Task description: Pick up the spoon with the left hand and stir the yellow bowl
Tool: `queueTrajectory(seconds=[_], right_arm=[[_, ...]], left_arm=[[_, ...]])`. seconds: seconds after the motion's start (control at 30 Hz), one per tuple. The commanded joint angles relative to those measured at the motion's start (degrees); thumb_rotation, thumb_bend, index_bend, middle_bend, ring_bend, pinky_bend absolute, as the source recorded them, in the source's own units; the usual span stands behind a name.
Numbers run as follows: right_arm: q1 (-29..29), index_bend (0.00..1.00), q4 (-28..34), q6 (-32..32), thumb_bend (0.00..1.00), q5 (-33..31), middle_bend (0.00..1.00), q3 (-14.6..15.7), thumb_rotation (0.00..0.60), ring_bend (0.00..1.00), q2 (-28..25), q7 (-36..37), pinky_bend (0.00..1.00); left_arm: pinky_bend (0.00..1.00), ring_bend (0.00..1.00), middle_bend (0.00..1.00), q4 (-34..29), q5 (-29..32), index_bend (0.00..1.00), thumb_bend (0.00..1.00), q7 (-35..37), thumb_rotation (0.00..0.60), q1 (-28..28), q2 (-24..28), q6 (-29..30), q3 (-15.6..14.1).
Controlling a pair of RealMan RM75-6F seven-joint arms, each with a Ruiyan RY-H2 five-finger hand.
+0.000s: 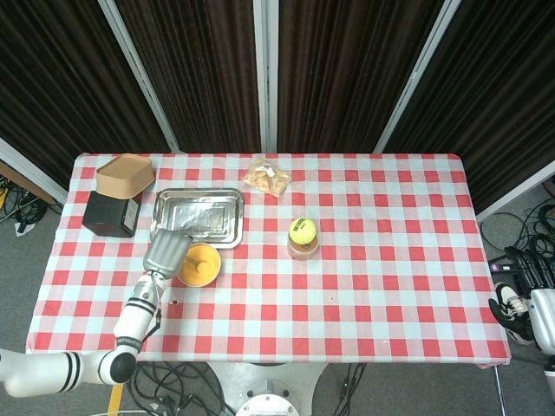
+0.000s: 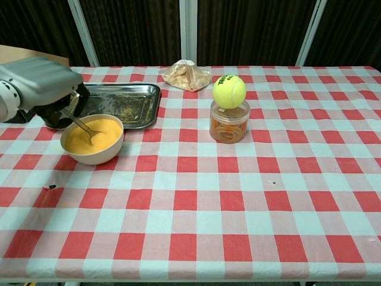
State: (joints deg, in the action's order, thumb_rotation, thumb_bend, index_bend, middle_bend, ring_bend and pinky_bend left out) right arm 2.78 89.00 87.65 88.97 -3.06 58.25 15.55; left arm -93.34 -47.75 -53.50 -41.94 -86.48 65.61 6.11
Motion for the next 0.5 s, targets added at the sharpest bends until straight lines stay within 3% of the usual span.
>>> queueTrajectory(seconds=[0.03, 0.3, 0.5], right_arm=[[0.0, 0.00, 0.1, 0.1, 0.27, 0.1, 0.08, 0.0, 0.600, 0.00, 0.0, -0.1, 0.00], [0.1, 0.00, 0.5, 0.1, 0.27, 0.1, 0.08, -0.1, 0.600, 0.00, -0.2, -0.5, 0.00], [0.0, 0.00, 0.5, 0.1, 0.27, 0.2, 0.08, 0.0, 0.600, 0.00, -0.1, -0.5, 0.00]], left_arm=[[0.99, 0.96, 1.00, -1.3, 0.8, 0.68, 0.48, 2.9, 0.600, 0.5, 2.5, -1.1, 1.1], [0.99, 0.96, 1.00, -3.4, -0.3, 0.68, 0.48, 4.2, 0.600, 0.2, 5.2, -1.0, 0.8], [0.99, 0.96, 1.00, -3.9, -1.5, 0.68, 0.48, 1.4, 0.600, -0.8, 4.5, -0.7, -1.2]])
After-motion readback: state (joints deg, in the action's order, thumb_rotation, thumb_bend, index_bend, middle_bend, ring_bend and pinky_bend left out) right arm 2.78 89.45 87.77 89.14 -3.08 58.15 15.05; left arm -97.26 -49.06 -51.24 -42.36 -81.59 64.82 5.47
